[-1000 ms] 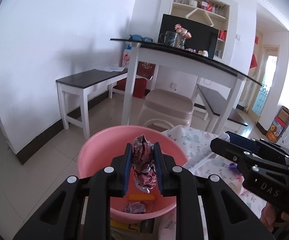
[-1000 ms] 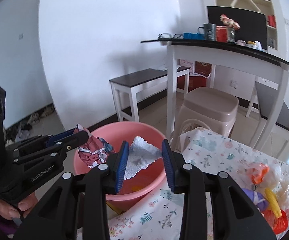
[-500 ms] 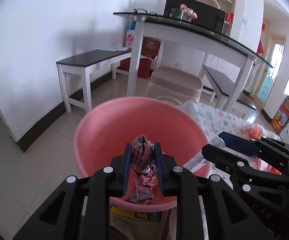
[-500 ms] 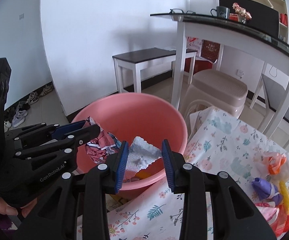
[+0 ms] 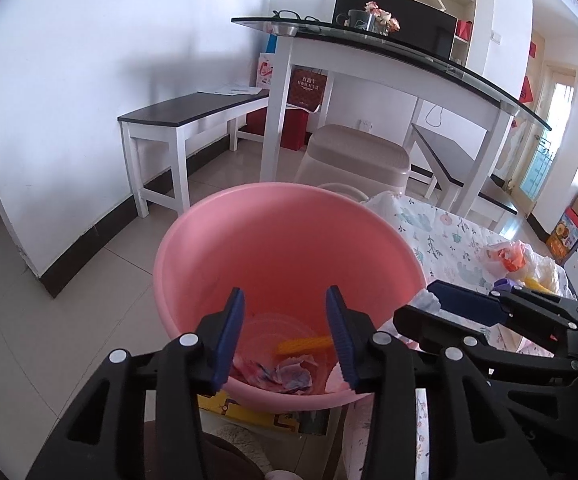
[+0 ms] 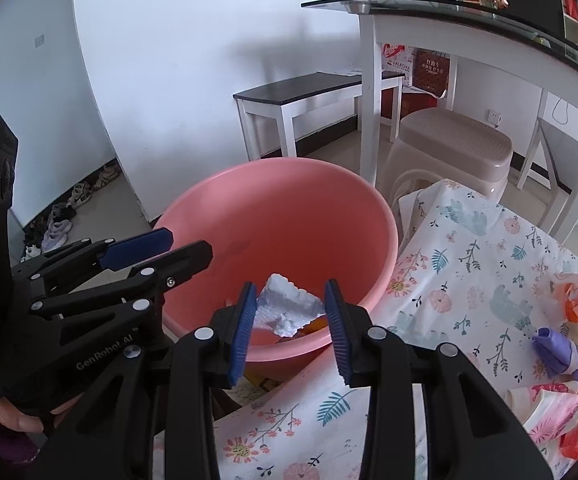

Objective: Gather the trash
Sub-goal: 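Carry both items over the pink bucket and open both tools, then grasp the orange plastic bag with the left tool while the right tool grasps a clear bag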

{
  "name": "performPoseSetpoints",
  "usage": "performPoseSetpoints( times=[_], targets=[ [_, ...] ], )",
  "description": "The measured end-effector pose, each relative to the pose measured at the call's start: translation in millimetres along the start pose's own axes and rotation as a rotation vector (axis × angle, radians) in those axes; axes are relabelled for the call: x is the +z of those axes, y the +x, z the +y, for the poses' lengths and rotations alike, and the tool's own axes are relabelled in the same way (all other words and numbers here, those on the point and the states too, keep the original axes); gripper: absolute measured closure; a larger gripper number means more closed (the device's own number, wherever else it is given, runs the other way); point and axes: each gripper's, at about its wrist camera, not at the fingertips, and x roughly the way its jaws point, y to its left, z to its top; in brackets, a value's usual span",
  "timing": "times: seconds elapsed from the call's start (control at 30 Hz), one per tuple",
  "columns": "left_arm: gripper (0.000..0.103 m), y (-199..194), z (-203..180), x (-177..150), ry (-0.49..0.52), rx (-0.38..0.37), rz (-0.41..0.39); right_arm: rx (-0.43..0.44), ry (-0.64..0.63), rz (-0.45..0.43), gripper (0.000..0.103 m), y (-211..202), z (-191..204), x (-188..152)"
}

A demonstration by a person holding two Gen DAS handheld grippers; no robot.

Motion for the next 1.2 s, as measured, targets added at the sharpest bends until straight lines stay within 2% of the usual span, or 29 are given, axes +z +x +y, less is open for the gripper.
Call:
performPoseSetpoints(
  times=[0.1,0.17,0.57,0.93,1.2],
  targets=[
    [0.061,-5,0,2,-0.004,0.002,-0.009,0.011,0.008,-0.004,0.065,-2,-1,0],
    [0.061,-8,0,4,-0.004,0.007,-0.018,0.017,0.017,-0.005,0.060,-3,-2,-1],
    [0.060,-29,-14,11,0.021,-0.020,-0.064,0.005,0.055,-0.067,0.060,-27,-16,-6],
    [0.060,-39,-69,12,0.095,-0.143,-0.081,-0.092,0.122,-0.143,0.060,-85,-49,-33],
    [0.061,-33,-120,8,0.164,-0.238,-0.061,-0.204,0.221,-0.173,0.060,-128,-97,-63]
  ],
)
